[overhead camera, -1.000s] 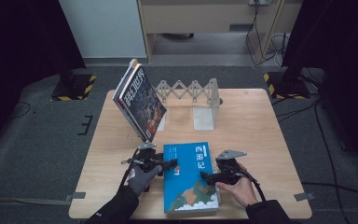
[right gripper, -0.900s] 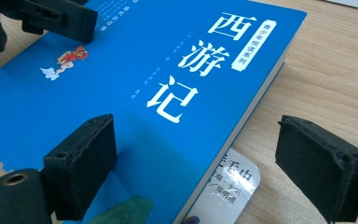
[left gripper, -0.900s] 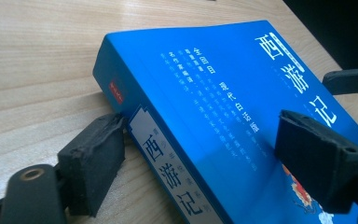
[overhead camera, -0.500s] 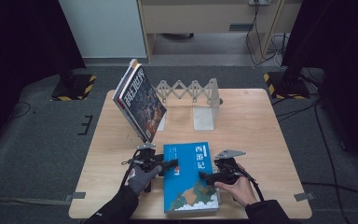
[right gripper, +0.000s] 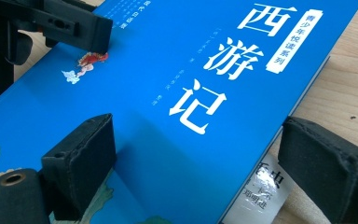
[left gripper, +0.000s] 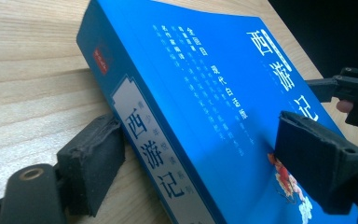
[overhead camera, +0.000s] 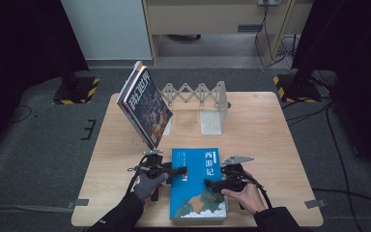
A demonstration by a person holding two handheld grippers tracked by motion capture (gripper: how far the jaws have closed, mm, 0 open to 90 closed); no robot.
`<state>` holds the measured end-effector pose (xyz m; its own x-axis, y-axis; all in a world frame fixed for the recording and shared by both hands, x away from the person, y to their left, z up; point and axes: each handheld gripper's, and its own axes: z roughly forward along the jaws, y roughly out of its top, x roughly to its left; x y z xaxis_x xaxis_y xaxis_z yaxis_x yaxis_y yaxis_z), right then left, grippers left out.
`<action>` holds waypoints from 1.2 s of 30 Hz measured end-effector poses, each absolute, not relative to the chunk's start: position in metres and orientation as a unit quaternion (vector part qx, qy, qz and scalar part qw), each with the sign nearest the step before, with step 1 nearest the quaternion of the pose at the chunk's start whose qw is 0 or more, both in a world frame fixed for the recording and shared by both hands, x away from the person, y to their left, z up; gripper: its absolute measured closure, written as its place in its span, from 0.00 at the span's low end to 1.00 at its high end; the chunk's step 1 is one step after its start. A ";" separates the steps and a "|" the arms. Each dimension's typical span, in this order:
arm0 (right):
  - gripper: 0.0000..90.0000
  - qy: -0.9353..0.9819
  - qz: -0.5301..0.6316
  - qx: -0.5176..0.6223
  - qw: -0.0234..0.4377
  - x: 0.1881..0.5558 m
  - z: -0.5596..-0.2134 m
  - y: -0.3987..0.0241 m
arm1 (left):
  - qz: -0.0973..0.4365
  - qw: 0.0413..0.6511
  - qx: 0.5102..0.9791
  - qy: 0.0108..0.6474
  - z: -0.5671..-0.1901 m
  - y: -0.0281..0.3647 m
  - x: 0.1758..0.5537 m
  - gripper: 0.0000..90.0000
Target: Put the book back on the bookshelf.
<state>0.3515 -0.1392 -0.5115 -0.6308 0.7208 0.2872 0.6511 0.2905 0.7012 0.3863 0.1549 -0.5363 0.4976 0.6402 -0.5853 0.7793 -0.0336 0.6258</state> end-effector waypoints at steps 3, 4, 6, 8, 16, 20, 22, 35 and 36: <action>0.13 0.803 0.414 0.426 0.041 0.352 -0.512 -0.139 | -0.085 0.486 0.716 0.493 -0.536 0.155 0.387 0.20; 0.13 0.803 0.414 0.426 0.040 0.352 -0.512 -0.140 | -0.091 0.485 0.716 0.494 -0.536 0.155 0.387 0.22; 0.13 0.804 0.415 0.424 0.041 0.352 -0.512 -0.140 | -0.095 0.481 0.717 0.495 -0.535 0.156 0.388 0.23; 0.13 0.805 0.415 0.422 0.041 0.353 -0.512 -0.140 | -0.097 0.481 0.719 0.492 -0.534 0.156 0.388 0.23; 0.11 0.809 0.414 0.417 0.030 0.354 -0.511 -0.142 | -0.105 0.507 0.714 0.470 -0.523 0.155 0.386 0.31; 0.11 0.810 0.414 0.415 0.028 0.354 -0.511 -0.142 | -0.110 0.511 0.713 0.467 -0.521 0.154 0.386 0.31; 0.11 0.811 0.414 0.413 0.025 0.354 -0.511 -0.142 | -0.120 0.516 0.711 0.463 -0.520 0.152 0.386 0.31; 0.11 0.816 0.416 0.402 0.018 0.354 -0.510 -0.140 | -0.124 0.488 0.730 0.463 -0.508 0.145 0.381 0.49; 0.11 0.815 0.416 0.402 0.017 0.354 -0.510 -0.139 | -0.121 0.490 0.730 0.461 -0.506 0.145 0.380 0.50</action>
